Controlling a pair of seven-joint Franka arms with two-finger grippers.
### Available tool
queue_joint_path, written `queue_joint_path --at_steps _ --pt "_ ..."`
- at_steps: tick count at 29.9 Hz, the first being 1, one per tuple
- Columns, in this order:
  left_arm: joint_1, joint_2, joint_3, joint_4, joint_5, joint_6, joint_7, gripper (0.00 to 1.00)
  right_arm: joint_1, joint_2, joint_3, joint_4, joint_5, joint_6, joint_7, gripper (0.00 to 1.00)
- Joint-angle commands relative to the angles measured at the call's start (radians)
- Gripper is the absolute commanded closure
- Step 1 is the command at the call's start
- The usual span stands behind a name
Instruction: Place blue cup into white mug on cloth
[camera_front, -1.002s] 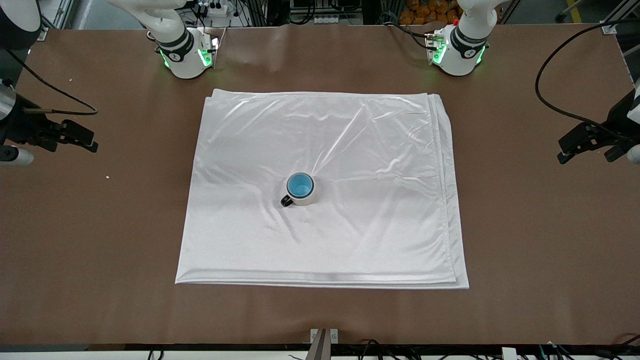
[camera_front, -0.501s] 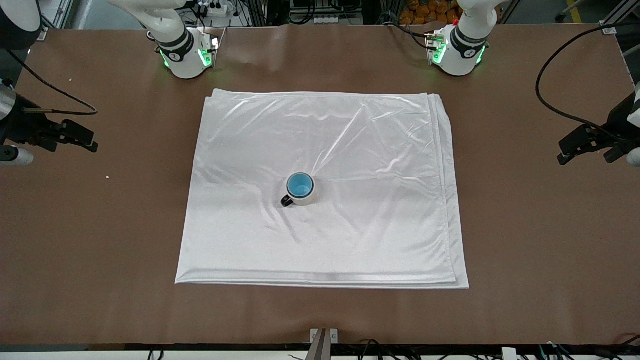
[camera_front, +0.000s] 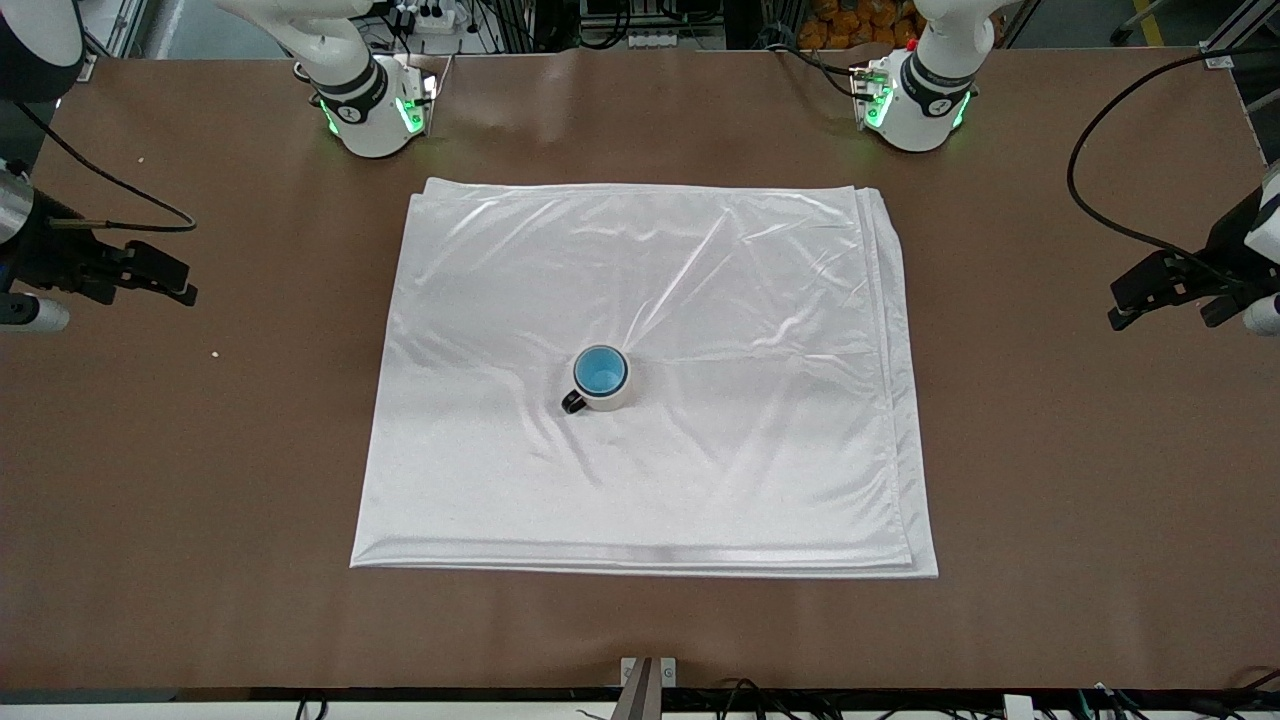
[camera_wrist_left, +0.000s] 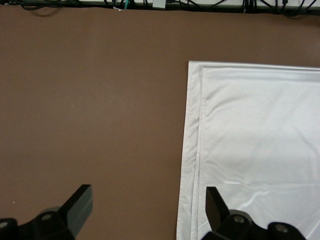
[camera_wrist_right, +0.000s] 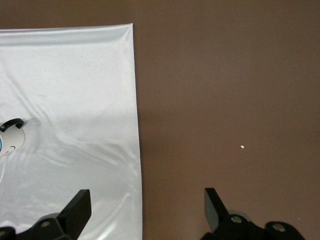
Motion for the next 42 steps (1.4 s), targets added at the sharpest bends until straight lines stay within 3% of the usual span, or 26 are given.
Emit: queue_joint_path --at_steps 1,9,14,17,42 --pt "-0.002 0.008 -0.011 0.020 0.022 -0.017 0.017 0.00 0.003 -0.002 0.000 0.002 -0.004 -0.004 -0.008 0.00" --pt "-0.021 0.008 0.002 0.014 0.007 -0.017 0.025 0.00 0.001 -0.002 0.000 0.002 -0.004 -0.001 -0.008 0.00" --pt "-0.146 0.006 0.133 0.016 0.007 -0.017 0.025 0.00 0.001 -0.002 0.000 0.002 -0.008 0.005 -0.008 0.00" --pt "-0.182 0.006 0.175 0.016 0.007 -0.017 0.025 0.00 -0.001 -0.001 0.000 0.002 -0.008 0.029 -0.008 0.00" --pt "-0.176 0.011 0.175 0.022 0.017 -0.017 0.022 0.00 0.012 0.010 0.000 -0.007 -0.008 0.037 -0.008 0.00"
